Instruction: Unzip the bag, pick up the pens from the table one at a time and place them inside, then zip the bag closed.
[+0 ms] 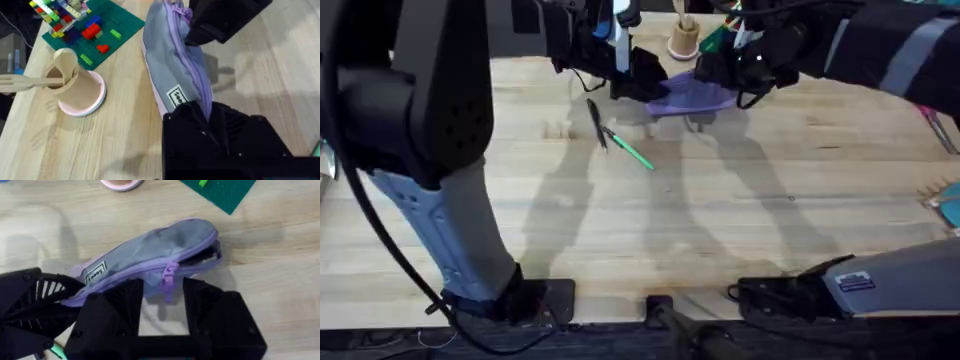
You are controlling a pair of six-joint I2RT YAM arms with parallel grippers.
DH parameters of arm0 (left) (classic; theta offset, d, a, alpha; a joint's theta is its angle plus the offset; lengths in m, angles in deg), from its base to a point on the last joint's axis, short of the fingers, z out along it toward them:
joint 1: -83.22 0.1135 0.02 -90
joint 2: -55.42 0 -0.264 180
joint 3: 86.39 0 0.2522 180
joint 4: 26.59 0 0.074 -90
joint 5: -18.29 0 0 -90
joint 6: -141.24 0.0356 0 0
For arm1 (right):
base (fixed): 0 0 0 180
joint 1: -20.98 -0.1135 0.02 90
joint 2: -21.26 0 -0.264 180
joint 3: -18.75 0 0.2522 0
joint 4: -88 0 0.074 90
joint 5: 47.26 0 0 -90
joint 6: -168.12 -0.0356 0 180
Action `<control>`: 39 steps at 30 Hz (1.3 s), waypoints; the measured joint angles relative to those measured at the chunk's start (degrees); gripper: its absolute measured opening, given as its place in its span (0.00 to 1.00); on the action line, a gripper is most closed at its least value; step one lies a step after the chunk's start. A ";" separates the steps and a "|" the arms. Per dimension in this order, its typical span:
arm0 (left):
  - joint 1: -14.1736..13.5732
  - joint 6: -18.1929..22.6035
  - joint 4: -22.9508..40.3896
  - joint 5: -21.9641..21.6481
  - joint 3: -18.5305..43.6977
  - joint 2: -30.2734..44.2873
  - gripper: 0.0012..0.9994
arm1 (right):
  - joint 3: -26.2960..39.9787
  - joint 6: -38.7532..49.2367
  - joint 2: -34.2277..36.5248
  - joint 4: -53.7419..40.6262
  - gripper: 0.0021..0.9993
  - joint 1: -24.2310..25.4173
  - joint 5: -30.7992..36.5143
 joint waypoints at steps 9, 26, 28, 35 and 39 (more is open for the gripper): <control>-0.07 0.00 -0.03 -0.02 0.00 0.00 0.04 | 0.00 0.00 0.63 1.06 0.27 0.26 -0.45; -0.07 -0.01 -0.01 -0.02 0.00 0.00 0.04 | 0.02 0.31 0.60 0.76 0.03 0.40 -0.62; -0.07 0.00 -0.01 -0.02 0.00 0.00 0.04 | 0.00 0.57 0.34 0.67 0.03 0.30 -0.60; -0.04 0.00 0.19 0.02 0.00 0.00 0.04 | -0.24 1.38 -4.46 0.46 0.03 0.11 0.57; -0.07 0.00 0.17 0.04 0.00 0.00 0.04 | -0.28 1.40 -5.11 0.23 0.03 0.04 0.69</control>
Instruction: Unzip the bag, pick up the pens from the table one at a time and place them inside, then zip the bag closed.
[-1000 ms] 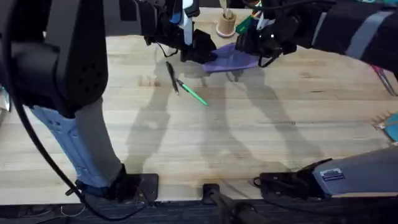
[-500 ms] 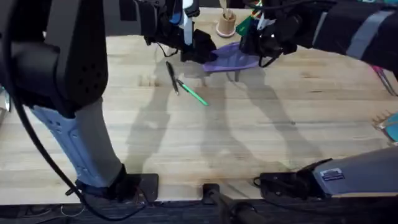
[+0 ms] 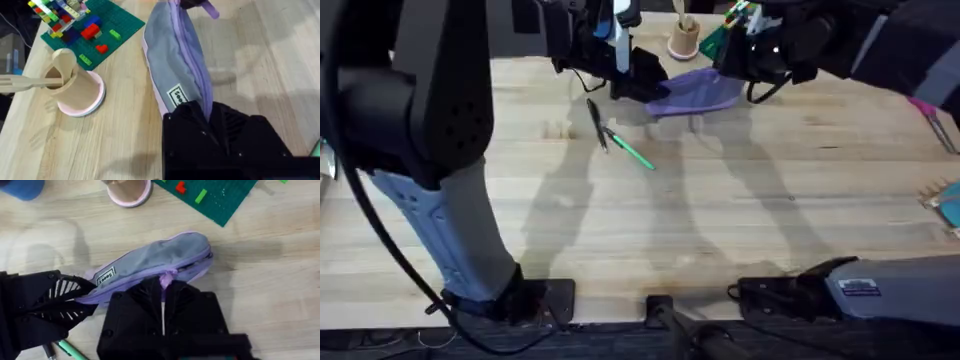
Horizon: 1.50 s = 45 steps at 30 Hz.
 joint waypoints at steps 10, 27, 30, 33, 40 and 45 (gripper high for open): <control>0.02 0.00 0.07 0.00 0.00 0.00 0.04 | -0.13 -0.02 -0.01 0.07 0.03 -2.92 1.49; 0.15 0.00 0.02 -0.46 0.00 0.00 0.04 | -0.35 -2.71 5.41 9.42 0.03 -10.71 -1.20; 0.20 0.00 0.02 -0.91 0.00 0.00 0.04 | -0.35 -3.63 6.67 11.79 0.03 -10.91 -1.64; 0.28 0.00 0.02 -1.40 0.00 0.00 0.04 | -0.35 -4.45 7.86 13.88 0.03 -10.95 -2.46; 0.61 -0.02 0.42 -1.55 0.00 0.00 0.04 | -0.35 -5.25 8.49 14.88 0.03 -11.39 -3.20; 1.04 -0.01 1.03 -1.49 0.00 -0.01 0.04 | -0.35 -5.44 8.47 14.86 0.03 -11.39 -5.34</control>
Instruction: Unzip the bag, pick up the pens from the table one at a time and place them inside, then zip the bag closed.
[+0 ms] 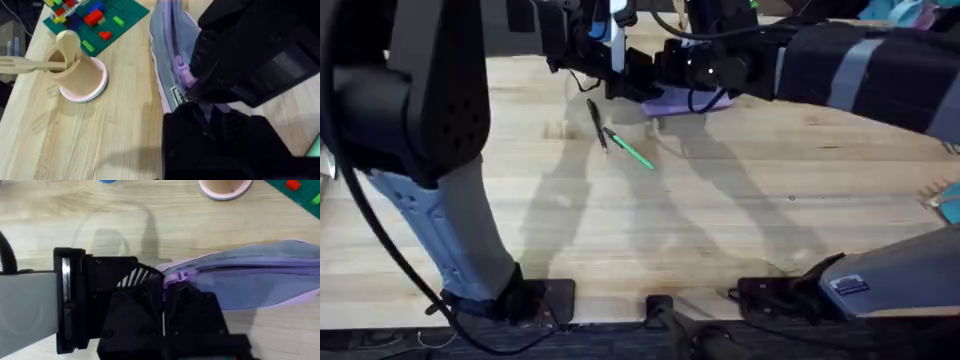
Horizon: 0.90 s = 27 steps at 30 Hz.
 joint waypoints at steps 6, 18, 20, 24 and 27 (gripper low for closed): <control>0.12 -0.01 0.10 -0.02 0.00 0.01 0.04 | 0.00 -0.01 -0.03 -0.02 0.03 0.04 -0.81; 0.27 0.34 0.35 1.42 -0.13 0.01 0.04 | 0.00 -0.20 -1.85 -1.17 0.03 -2.05 -7.18; 0.25 0.44 0.34 1.62 -0.13 0.01 0.04 | 0.00 -0.20 -2.14 -1.55 0.03 -2.05 -7.34; 0.23 0.47 0.39 1.75 -0.13 0.01 0.04 | 0.00 -0.11 -2.38 -2.15 0.03 -2.05 -7.42; 0.23 0.51 0.41 1.79 -0.13 0.01 0.04 | 0.00 1.13 -2.52 -2.63 0.10 -2.05 -7.51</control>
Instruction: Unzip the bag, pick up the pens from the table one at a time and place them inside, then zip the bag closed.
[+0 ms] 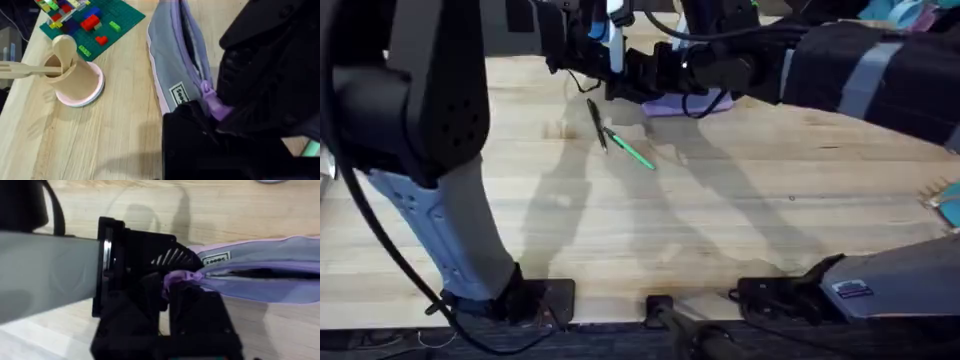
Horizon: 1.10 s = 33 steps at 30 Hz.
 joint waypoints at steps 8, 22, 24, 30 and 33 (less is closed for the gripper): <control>-0.46 -0.26 -0.99 -0.15 0.00 0.00 0.04 | 0.00 5.84 -7.65 -10.24 0.80 -2.05 1.06; -0.74 -0.33 -0.77 -0.33 0.00 0.00 0.04 | 0.00 13.34 -24.38 -25.56 1.00 4.59 4.07; -0.76 -0.38 -0.47 -0.13 0.00 0.00 0.20 | 0.02 14.34 -25.13 -27.92 1.00 5.79 4.10; -2.23 -0.79 0.13 1.08 0.00 0.00 0.99 | 1.61 19.19 -25.30 -31.04 1.00 7.26 4.28; -2.03 -2.05 0.15 1.86 0.00 0.00 0.99 | 4.04 21.65 -25.30 -31.68 1.00 7.26 4.26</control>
